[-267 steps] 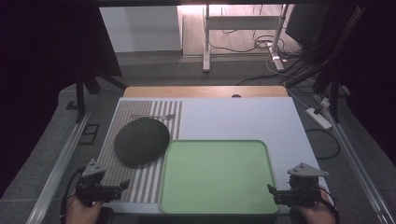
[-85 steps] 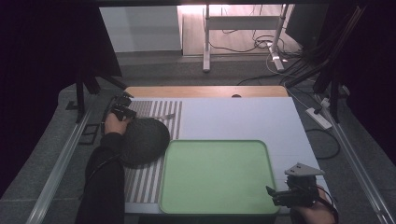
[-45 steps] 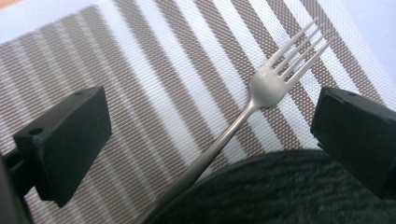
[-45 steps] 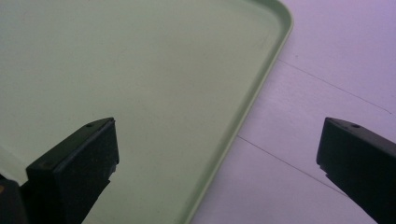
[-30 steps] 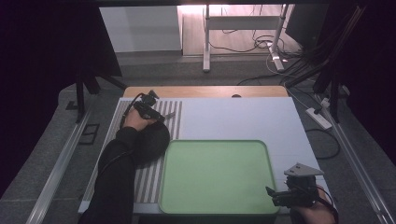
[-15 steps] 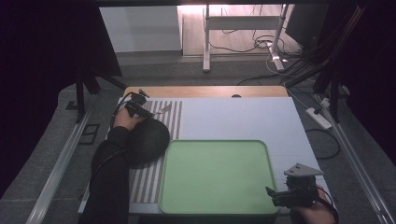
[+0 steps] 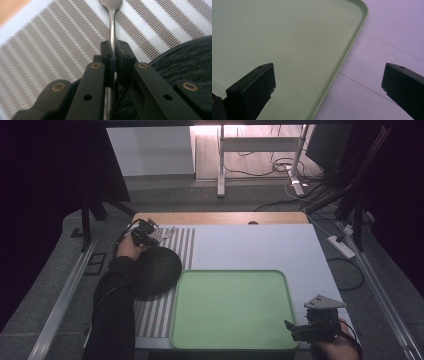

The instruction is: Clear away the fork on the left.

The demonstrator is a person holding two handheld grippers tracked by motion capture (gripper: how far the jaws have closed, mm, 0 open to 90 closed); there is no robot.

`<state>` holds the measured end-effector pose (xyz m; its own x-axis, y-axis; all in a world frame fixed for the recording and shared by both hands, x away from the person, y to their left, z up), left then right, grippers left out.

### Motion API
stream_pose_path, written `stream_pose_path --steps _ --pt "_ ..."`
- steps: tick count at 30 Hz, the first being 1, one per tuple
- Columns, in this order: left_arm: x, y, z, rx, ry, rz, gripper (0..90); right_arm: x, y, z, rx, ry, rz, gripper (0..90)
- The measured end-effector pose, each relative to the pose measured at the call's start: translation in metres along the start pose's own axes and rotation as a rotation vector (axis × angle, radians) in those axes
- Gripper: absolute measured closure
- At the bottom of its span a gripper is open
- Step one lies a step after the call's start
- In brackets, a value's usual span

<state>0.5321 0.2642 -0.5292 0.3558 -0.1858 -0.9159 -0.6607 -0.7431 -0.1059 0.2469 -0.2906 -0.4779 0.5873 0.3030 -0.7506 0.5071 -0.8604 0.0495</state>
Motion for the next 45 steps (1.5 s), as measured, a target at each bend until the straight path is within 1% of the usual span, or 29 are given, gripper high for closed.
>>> stream_pose_path --steps 1,2,3,5,7,9,10,12,14,15,17,19,20,23,28,35,41,45 --pt "-0.003 -0.003 0.001 -0.002 -0.001 0.002 84.3 0.000 0.000 0.000 0.000 0.000 0.000 0.0" --pt "-0.007 -0.005 0.002 0.001 -0.004 -0.016 84.3 0.000 0.000 0.000 0.000 0.000 0.000 0.0" --pt "-0.011 -0.008 0.003 0.000 -0.011 -0.022 84.3 0.000 0.000 0.000 0.002 0.000 -0.001 0.0" --pt "-0.019 -0.013 0.006 -0.014 -0.008 -0.044 84.3 0.000 0.000 0.000 0.004 0.000 -0.001 0.0" --pt "-0.027 -0.018 0.010 -0.029 0.001 -0.048 84.2 0.000 0.000 0.000 0.003 -0.001 0.000 0.0" --pt "-0.033 -0.020 0.014 -0.043 0.020 -0.028 84.3 0.001 0.000 0.000 0.002 0.000 0.001 0.0" --pt "-0.036 -0.020 0.015 -0.047 0.025 -0.021 84.3 0.001 0.000 0.000 0.002 -0.002 0.000 0.0" --pt "-0.038 -0.017 0.017 -0.054 0.027 0.006 84.3 0.001 0.000 0.000 0.002 -0.002 0.001 0.0" --pt "-0.039 -0.013 0.019 -0.060 0.030 0.031 84.2 0.001 0.000 0.000 0.003 -0.002 0.001 0.0" --pt "-0.039 -0.011 0.020 -0.077 0.028 0.051 84.2 0.001 0.000 0.000 0.002 -0.002 0.001 0.0" --pt "-0.040 -0.007 0.022 -0.081 0.034 0.073 84.2 0.000 0.000 0.000 0.000 -0.003 0.004 0.0" --pt "-0.039 -0.002 0.024 -0.097 0.036 0.099 84.2 0.000 0.000 0.000 0.002 -0.002 0.002 0.0" --pt "-0.038 0.001 0.025 -0.093 0.032 0.098 84.2 0.001 0.000 0.000 0.002 -0.002 0.002 0.0" --pt "-0.038 0.008 0.029 -0.091 0.037 0.119 84.1 0.000 0.000 0.000 0.003 -0.002 0.002 0.0" --pt "-0.042 0.022 0.036 -0.086 0.076 0.162 84.1 0.000 0.000 0.000 0.001 -0.004 0.007 0.0" --pt "-0.046 0.042 0.045 -0.065 0.079 0.177 84.1 0.001 0.000 0.000 0.001 -0.005 0.009 0.0" --pt "-0.047 0.056 0.052 -0.057 0.078 0.187 84.1 0.000 -0.001 0.000 -0.001 -0.005 0.010 0.0" --pt "-0.048 0.065 0.054 -0.060 0.076 0.201 84.1 0.000 -0.001 0.000 0.000 -0.001 0.008 0.0"
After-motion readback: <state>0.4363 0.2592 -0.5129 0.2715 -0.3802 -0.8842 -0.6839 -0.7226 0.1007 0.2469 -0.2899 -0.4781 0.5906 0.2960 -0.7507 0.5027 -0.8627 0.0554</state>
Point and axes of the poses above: each handheld gripper's, and its own axes: x roughly forward along the jaws, z roughly out of its underside, y roughly to its right, the point moved 2 cm from there along x, roughly forward along the jaws, and after that the axes turned 4 degrees about x, right-handed, at the moved point
